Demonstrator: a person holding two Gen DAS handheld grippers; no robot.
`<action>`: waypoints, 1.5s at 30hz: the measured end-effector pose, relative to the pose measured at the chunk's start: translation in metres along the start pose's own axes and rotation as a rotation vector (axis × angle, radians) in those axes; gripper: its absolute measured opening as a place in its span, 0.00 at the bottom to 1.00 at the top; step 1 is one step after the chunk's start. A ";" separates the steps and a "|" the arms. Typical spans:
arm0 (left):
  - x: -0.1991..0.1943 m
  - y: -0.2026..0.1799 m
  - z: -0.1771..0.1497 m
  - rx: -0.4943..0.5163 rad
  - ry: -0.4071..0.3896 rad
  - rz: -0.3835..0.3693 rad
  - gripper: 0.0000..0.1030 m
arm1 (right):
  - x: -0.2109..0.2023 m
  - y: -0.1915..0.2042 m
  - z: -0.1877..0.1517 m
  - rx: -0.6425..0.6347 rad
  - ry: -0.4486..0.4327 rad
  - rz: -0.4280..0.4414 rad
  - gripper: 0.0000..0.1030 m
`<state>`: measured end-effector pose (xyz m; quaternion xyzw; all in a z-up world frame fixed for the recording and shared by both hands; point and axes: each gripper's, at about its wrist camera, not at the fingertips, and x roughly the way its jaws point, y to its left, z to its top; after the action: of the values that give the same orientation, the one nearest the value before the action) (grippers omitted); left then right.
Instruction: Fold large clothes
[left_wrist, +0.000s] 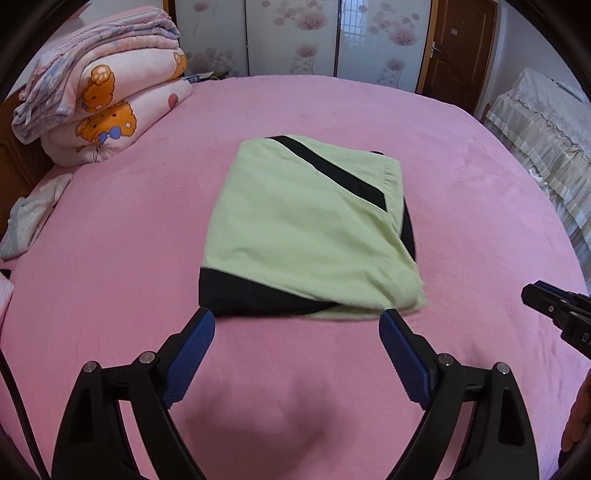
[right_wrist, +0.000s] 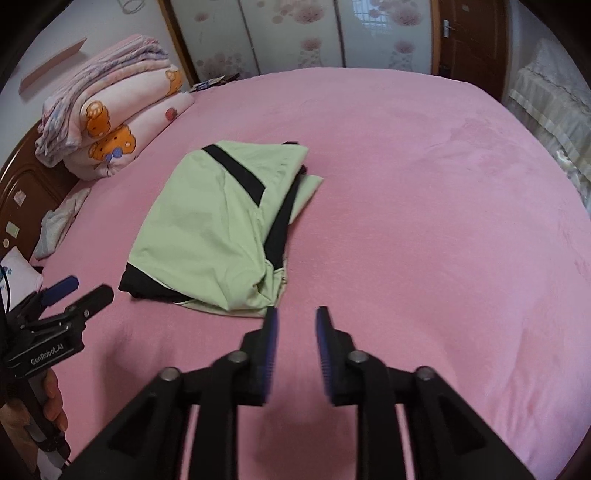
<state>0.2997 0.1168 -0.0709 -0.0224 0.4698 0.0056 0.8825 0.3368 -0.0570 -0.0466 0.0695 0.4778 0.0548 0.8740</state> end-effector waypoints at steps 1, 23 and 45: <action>-0.007 -0.003 -0.003 -0.005 0.006 0.004 0.87 | -0.011 -0.003 -0.003 0.003 -0.014 -0.005 0.37; -0.159 -0.102 -0.160 -0.013 -0.038 -0.047 0.91 | -0.164 -0.061 -0.154 -0.008 -0.095 -0.120 0.41; -0.237 -0.164 -0.271 -0.001 -0.023 -0.035 0.92 | -0.227 -0.051 -0.267 0.052 -0.108 -0.175 0.60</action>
<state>-0.0524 -0.0565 -0.0202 -0.0308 0.4590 -0.0092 0.8878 -0.0091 -0.1255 -0.0101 0.0531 0.4356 -0.0382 0.8978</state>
